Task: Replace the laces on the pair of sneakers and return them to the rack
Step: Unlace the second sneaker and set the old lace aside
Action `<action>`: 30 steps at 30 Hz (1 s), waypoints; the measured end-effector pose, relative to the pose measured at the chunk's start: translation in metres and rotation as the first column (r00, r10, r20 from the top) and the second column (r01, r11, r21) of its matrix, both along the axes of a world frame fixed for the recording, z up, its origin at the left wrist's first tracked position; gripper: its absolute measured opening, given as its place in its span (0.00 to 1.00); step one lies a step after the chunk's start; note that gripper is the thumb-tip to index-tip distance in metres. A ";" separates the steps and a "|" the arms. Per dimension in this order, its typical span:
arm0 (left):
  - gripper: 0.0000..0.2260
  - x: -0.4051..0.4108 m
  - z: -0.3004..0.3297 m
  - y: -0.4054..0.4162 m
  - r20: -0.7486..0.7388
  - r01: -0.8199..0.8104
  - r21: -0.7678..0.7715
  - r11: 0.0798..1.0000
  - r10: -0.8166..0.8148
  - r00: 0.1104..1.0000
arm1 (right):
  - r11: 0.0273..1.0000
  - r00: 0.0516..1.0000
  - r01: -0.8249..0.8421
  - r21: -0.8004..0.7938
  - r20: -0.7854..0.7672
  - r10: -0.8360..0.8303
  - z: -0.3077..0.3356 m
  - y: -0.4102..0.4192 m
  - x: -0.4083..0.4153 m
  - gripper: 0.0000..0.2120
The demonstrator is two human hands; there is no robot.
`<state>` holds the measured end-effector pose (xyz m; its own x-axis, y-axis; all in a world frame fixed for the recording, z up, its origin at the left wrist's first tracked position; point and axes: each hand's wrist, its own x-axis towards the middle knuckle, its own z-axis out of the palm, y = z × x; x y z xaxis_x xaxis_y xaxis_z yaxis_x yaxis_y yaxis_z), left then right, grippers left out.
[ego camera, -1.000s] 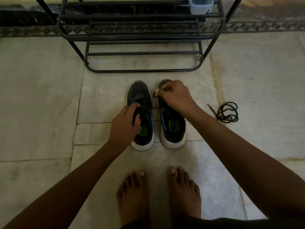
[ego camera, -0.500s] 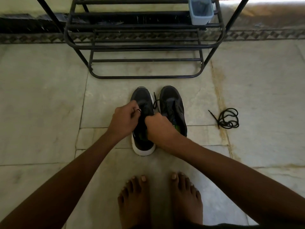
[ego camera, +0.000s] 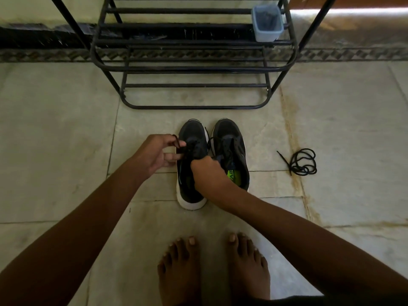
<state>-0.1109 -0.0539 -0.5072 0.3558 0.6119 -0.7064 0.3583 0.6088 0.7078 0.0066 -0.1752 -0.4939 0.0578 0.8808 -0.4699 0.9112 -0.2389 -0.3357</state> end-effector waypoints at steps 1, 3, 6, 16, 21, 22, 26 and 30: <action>0.09 0.001 -0.001 0.001 -0.022 -0.003 0.057 0.998 0.004 1.000 | 1.000 1.000 0.003 0.002 0.002 -0.003 -0.001 -0.001 0.000 0.10; 0.08 0.002 -0.001 0.002 -0.062 0.045 0.158 0.986 -0.036 0.997 | 1.000 1.000 -0.003 0.005 0.012 0.002 -0.003 -0.002 0.000 0.09; 0.07 0.006 0.003 0.003 -0.091 0.200 0.395 0.897 -0.179 0.980 | 1.000 0.999 -0.025 0.003 0.024 0.025 -0.005 -0.006 -0.001 0.10; 0.16 0.011 0.003 0.013 -0.427 0.655 0.637 0.407 -0.521 0.739 | 0.998 0.999 -0.011 0.064 0.054 0.008 -0.010 -0.013 -0.002 0.11; 0.02 0.017 0.003 0.011 -0.489 0.633 0.726 0.267 -0.447 0.749 | 0.998 0.999 0.003 0.067 0.044 -0.006 -0.013 -0.013 0.000 0.11; 0.01 0.016 0.000 0.009 -0.482 0.612 0.749 0.254 -0.426 0.766 | 0.998 0.999 0.010 0.070 0.045 -0.013 -0.013 -0.014 0.000 0.11; 0.03 0.013 -0.016 0.004 -0.305 0.409 0.812 0.417 -0.294 0.906 | 0.996 0.999 0.030 0.088 0.033 -0.033 -0.016 -0.015 0.003 0.12; 0.10 0.011 -0.008 0.001 0.065 -0.006 0.637 0.771 -0.046 0.997 | 0.993 0.998 0.059 0.105 0.010 -0.061 -0.018 -0.015 0.005 0.11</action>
